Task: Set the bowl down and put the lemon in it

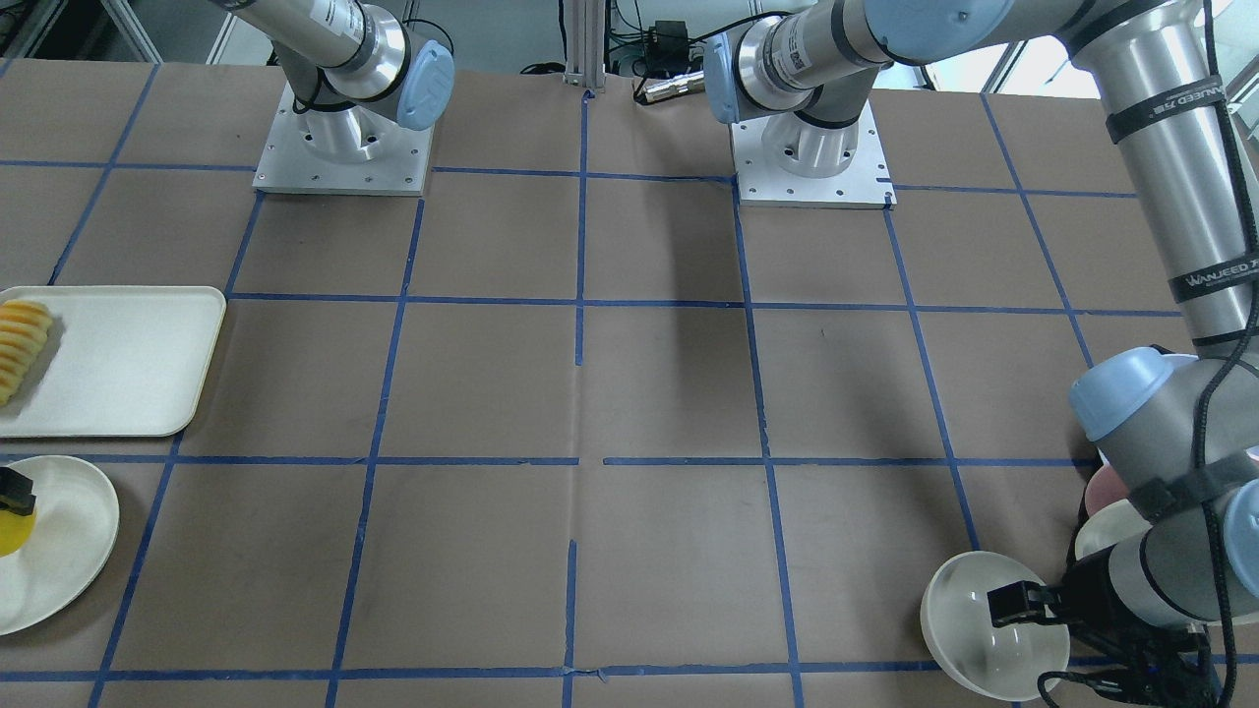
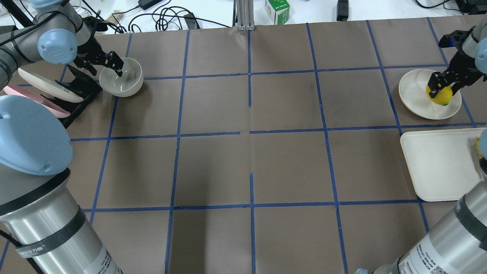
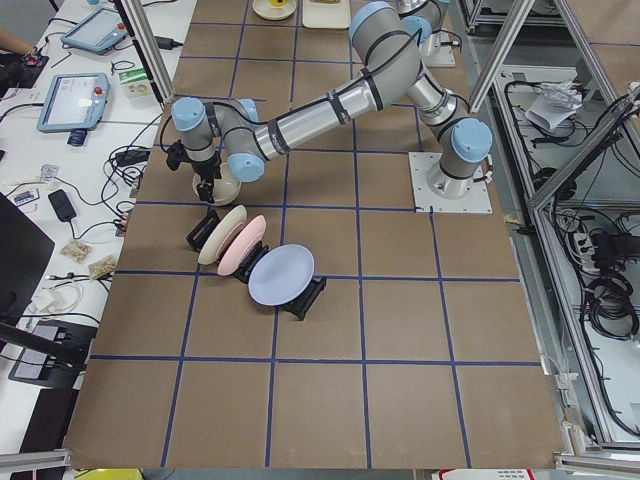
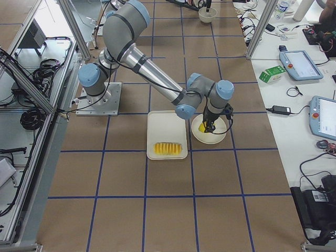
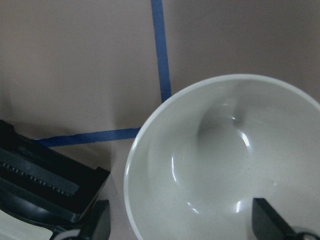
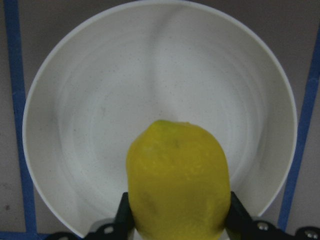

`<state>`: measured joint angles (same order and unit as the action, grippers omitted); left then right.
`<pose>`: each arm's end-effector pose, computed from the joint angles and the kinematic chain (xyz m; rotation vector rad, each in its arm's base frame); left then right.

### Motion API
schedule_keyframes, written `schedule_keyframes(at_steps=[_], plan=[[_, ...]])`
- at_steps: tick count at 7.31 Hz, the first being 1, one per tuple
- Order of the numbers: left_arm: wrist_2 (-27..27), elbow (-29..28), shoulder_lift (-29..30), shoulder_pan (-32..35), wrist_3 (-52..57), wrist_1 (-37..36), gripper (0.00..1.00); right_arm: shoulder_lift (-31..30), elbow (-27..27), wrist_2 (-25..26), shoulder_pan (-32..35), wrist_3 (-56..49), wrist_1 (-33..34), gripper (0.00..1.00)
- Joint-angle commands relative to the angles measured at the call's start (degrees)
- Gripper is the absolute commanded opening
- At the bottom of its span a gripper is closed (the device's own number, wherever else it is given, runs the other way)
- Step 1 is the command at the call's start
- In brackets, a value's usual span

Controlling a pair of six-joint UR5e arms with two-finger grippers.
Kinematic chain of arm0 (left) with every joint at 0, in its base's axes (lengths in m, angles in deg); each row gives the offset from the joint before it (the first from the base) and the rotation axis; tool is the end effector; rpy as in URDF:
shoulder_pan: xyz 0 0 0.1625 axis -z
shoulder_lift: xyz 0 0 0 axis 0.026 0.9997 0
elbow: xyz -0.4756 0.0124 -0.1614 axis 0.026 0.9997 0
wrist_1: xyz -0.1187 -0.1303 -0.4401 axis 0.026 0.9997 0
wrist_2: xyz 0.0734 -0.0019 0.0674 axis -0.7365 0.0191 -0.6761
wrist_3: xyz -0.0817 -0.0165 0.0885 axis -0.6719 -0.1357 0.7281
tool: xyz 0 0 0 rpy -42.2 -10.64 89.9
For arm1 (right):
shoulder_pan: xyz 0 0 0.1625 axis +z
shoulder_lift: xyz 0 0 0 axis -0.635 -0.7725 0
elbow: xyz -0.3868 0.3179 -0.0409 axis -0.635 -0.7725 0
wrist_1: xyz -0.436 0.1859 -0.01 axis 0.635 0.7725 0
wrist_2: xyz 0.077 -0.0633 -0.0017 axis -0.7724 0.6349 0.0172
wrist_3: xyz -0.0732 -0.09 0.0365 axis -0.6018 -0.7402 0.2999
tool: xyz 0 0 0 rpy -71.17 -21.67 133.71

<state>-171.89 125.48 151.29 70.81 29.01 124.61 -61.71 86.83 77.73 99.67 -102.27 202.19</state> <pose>0.1375 -0.8644 0.2468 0.1400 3.1200 -0.0230 -0.2791 -0.7347 0.2574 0.1169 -3.0782 -0.1180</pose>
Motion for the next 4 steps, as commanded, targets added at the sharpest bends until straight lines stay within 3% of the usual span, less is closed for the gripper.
schedule_keyframes(at_steps=[1,2,4], plan=[[0.16,-0.35,1.30,-0.31,-1.66,0.03,1.00,-4.90,-0.18,-0.34,0.30,1.04,-4.96,0.00],[0.25,-0.26,1.48,-0.23,-3.93,0.03,0.88,-7.19,-0.53,-0.44,0.57,7.31,-9.87,0.00],[-0.10,-0.26,1.31,-0.23,-3.78,0.38,0.13,-11.84,-1.85,-3.93,3.27,12.10,-18.15,0.00]])
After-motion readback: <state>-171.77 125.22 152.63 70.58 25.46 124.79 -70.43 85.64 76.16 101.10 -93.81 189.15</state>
